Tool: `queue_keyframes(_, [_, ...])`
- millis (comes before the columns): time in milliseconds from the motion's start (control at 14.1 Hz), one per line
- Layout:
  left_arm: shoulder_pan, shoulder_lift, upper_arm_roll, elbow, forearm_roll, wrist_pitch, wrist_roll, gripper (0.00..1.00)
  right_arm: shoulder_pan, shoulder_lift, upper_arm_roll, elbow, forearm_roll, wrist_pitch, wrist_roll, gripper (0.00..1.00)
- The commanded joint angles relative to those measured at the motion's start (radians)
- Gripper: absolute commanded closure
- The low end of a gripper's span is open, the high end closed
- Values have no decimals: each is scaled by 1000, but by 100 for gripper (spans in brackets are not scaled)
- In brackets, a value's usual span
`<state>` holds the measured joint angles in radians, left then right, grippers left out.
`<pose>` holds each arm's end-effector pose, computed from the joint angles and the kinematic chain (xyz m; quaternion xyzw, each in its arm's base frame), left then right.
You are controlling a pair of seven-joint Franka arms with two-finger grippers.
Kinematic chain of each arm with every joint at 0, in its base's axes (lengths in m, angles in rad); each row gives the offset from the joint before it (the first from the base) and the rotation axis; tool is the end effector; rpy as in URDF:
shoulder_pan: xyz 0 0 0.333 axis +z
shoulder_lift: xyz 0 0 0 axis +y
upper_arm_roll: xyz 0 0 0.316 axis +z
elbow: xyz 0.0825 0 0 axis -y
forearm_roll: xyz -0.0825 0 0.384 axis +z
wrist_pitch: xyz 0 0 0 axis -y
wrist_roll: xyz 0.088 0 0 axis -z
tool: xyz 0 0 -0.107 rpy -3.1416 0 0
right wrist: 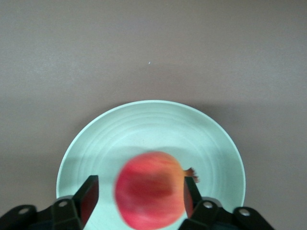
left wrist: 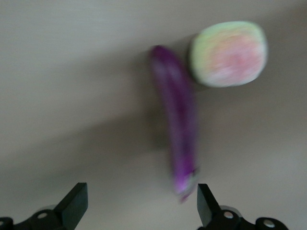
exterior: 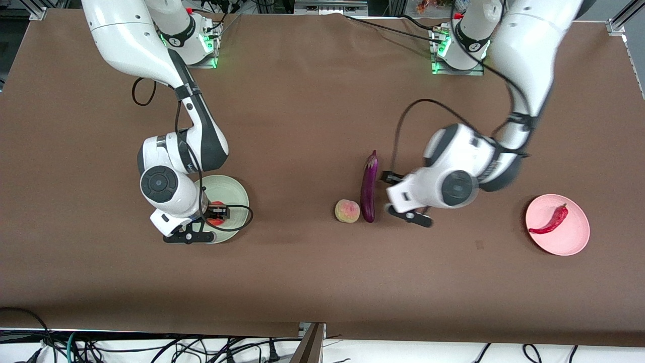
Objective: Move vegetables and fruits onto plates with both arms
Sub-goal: 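Release the pomegranate on the green plate while the left gripper reaches the eggplant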
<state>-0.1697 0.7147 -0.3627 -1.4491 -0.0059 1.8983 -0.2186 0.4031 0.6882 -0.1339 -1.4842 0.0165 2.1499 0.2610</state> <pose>0.6179 -0.3148 0.2699 0.9782 -0.1255 -0.1479 0.0746 0.6832 0.2060 0.2697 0.9992 0.0142 0.0013 0.0366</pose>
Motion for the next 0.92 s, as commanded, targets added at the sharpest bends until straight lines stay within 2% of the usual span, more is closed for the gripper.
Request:
queue_keyframes(0, [-56, 31, 22, -11, 0, 124, -172, 0, 2, -61, 14, -2, 45, -28, 12, 1])
queue_keyframes(71, [-62, 31, 24, -48, 20, 205, -191, 0, 11, -62, 14, 27, 87, -59, 41, 1])
queue_keyframes(213, [-62, 31, 22, -138, 72, 348, -205, 0, 26, -55, 14, 100, 118, -148, 87, 1])
queue_keyframes(355, [-62, 29, 24, -189, 86, 383, -203, 0, 29, -41, 31, 150, 164, -162, 168, 1])
queue_keyframes(426, [-60, 29, 22, -197, 118, 384, -203, 0, 31, -35, 61, 159, 198, -153, 222, 1])
queue_keyframes(568, [-62, 32, 22, -198, 142, 383, -200, 0, 55, -3, 83, 206, 203, -148, 329, 1])
queue_keyframes(639, [-56, 32, 22, -198, 142, 383, -188, 36, 80, 20, 85, 237, 203, -140, 389, 1])
queue_keyframes(710, [-57, 32, 21, -198, 142, 380, -189, 80, 106, 39, 85, 261, 203, -119, 450, 1])
queue_keyframes(781, [-57, 29, 21, -198, 142, 374, -189, 97, 133, 57, 83, 274, 201, -85, 502, 1])
queue_keyframes(852, [-50, 25, 21, -198, 142, 367, -189, 100, 152, 69, 85, 277, 201, -55, 544, 1])
